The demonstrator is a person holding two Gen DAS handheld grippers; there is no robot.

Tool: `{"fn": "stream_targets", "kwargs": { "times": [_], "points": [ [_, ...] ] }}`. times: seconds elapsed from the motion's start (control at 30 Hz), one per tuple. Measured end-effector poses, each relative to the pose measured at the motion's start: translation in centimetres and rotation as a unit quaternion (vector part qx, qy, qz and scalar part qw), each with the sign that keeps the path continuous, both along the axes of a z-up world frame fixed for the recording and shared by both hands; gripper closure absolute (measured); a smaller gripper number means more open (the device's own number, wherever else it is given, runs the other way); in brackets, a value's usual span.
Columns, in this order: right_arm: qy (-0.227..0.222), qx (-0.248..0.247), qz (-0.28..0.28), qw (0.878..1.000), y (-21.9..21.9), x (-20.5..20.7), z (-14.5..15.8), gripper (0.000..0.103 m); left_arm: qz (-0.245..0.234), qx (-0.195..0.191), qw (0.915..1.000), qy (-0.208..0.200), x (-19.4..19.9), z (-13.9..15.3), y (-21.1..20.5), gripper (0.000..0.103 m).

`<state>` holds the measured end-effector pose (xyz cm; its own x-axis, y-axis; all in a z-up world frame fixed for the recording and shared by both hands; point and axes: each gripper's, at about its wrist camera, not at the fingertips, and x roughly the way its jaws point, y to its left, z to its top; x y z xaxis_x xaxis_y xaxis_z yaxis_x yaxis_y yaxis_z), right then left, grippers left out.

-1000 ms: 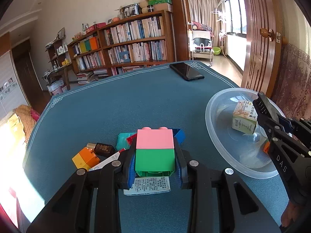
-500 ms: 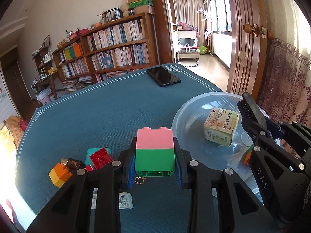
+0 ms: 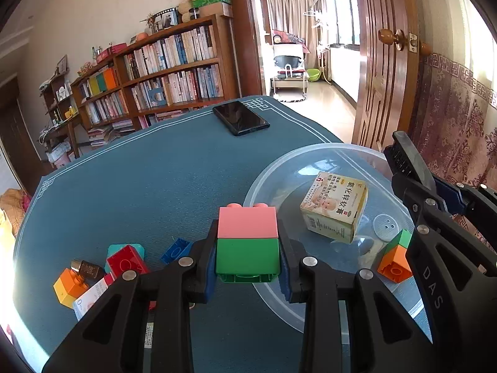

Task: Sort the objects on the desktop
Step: 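Carry the comb and pink-green block to the bowl and open the right tool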

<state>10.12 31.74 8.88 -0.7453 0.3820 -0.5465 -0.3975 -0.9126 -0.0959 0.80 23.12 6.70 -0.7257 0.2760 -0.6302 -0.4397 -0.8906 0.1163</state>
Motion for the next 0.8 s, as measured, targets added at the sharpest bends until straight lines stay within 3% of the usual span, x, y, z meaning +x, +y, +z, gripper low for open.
{"fn": "stream_targets", "kwargs": {
  "times": [0.8],
  "points": [
    [-0.014,-0.006,-0.024,1.000,1.9,-0.6,-0.9,0.084,-0.037,-0.008,0.9991,-0.021,-0.1,-1.8,1.6,0.068]
  ]
}}
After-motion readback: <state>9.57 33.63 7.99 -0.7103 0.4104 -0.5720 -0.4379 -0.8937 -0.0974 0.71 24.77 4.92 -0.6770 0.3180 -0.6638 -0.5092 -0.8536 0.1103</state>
